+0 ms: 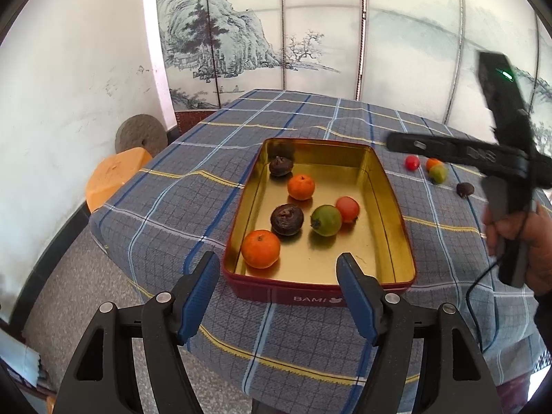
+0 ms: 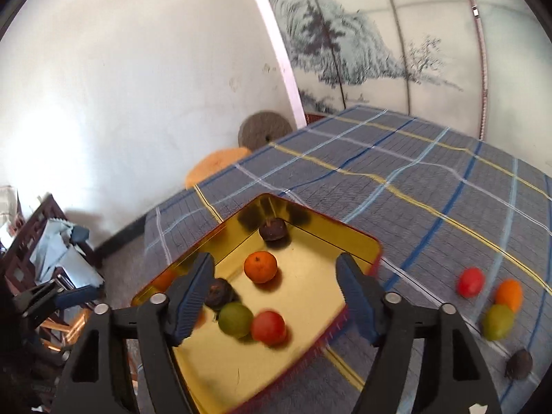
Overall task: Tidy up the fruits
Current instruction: 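Grasp another red tomato on the cloth with the left gripper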
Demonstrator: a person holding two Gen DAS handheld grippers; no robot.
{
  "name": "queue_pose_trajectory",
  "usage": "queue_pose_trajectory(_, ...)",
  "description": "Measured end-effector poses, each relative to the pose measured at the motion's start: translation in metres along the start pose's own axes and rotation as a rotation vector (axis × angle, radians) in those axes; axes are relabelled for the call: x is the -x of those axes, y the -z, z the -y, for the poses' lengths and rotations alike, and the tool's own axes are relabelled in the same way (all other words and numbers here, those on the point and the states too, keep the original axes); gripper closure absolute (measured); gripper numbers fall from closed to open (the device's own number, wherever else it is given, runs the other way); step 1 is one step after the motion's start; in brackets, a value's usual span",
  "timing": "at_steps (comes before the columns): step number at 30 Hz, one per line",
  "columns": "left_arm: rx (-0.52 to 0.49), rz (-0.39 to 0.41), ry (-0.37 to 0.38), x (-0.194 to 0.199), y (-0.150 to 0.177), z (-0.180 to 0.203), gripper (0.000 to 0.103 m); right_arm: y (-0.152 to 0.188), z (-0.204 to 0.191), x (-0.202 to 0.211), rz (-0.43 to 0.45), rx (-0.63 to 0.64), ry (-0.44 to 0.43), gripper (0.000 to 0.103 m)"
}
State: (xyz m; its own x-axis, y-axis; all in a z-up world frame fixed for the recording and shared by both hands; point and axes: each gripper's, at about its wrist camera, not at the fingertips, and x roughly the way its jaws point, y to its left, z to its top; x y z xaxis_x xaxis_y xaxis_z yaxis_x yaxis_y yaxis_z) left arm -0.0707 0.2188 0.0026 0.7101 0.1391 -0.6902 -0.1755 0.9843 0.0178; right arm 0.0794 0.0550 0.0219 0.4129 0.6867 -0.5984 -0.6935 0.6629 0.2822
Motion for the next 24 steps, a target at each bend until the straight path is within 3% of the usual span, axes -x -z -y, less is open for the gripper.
queue_pose_trajectory(4, -0.024, -0.002, 0.018, 0.002, -0.001, 0.011, 0.032, 0.031, 0.021, 0.036, 0.008, -0.036, 0.067, 0.021)
queue_pose_trajectory(8, -0.059, -0.006, 0.031, 0.003, -0.002, 0.026, 0.032, 0.067, 0.058, 0.072, -0.029, -0.091, 0.168, 0.02)
queue_pose_trajectory(10, -0.078, -0.009, 0.041, 0.003, -0.003, 0.034, 0.032, 0.086, 0.08, 0.091, -0.053, -0.113, 0.26, 0.019)
queue_pose_trajectory(13, -0.116, -0.021, 0.066, 0.001, -0.007, 0.047, 0.032, 0.109, 0.117, 0.117, -0.078, -0.191, 0.339, 0.003)
queue_pose_trajectory(15, -0.138, -0.036, 0.088, -0.002, -0.013, 0.058, 0.032, 0.121, 0.139, 0.132, -0.086, -0.259, 0.346, 0.003)
queue_pose_trajectory(17, -0.157, -0.057, 0.131, -0.007, -0.021, 0.07, 0.032, 0.133, 0.162, 0.145, -0.119, -0.32, 0.376, 0.003)
queue_pose_trajectory(24, -0.24, -0.069, 0.276, -0.034, -0.063, 0.122, 0.032, 0.156, 0.22, 0.174, -0.177, -0.428, 0.611, 0.0)
